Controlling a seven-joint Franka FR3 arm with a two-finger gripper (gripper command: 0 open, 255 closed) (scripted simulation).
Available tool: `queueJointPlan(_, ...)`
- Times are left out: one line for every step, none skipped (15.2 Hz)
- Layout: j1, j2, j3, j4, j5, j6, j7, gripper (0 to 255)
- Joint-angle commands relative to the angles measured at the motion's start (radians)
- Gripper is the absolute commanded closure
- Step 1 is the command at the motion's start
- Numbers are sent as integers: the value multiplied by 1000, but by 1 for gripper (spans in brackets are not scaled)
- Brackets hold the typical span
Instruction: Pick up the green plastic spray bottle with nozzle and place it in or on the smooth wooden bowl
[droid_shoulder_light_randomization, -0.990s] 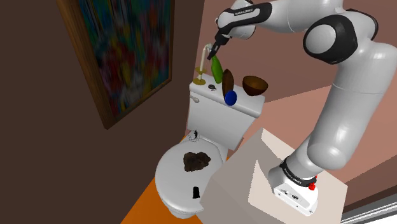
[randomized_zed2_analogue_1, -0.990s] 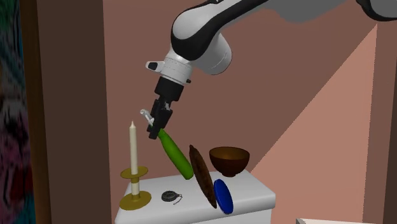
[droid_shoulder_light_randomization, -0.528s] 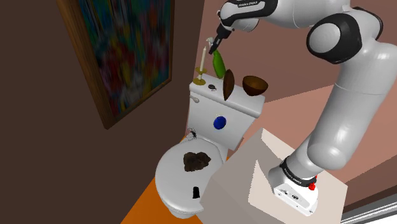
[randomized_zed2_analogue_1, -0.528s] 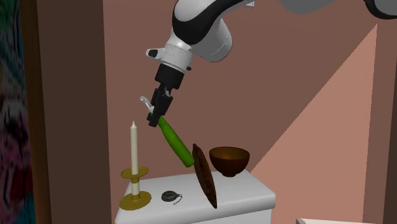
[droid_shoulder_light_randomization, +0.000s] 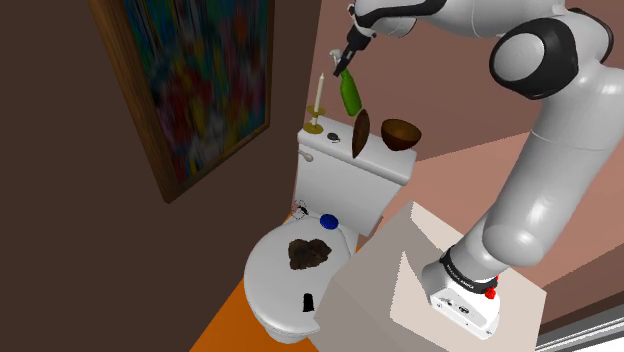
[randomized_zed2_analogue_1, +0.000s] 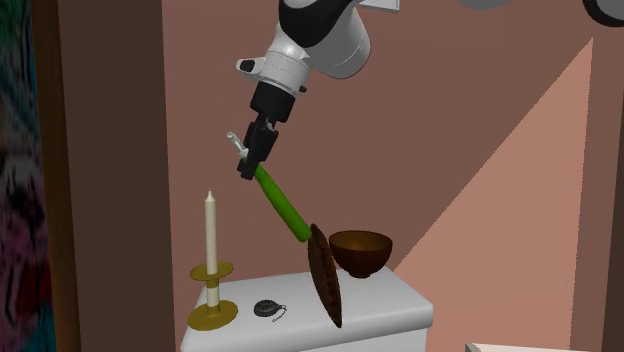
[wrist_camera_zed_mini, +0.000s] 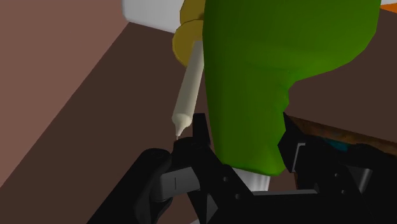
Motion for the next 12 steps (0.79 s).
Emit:
queueJointPlan(-18,-38,-11,-41,4,-2,-35,255)
queueJointPlan(-29,-56,-17,-60,7,-4,-56,255)
queueJointPlan(-39,-72,-24,-77,11,-6,-76,255)
queueJointPlan(-50,-88,-31,-93,14,-9,-97,255)
queueJointPlan(-61,-102,-38,-107,18,-13,-117,255)
queueJointPlan(-72,-116,-46,-120,21,-17,-138,255)
queueJointPlan(-83,-129,-54,-132,25,-23,-159,255)
queueJointPlan(-94,-142,-63,-142,28,-28,-180,255)
queueJointPlan(-105,-153,-71,-151,32,-35,-201,255)
queueJointPlan(-116,-163,-80,-159,35,-42,-223,255)
queueJointPlan(-128,-173,-89,-165,39,-49,-244,255)
queueJointPlan(-139,-181,-99,-171,43,-57,-266,255)
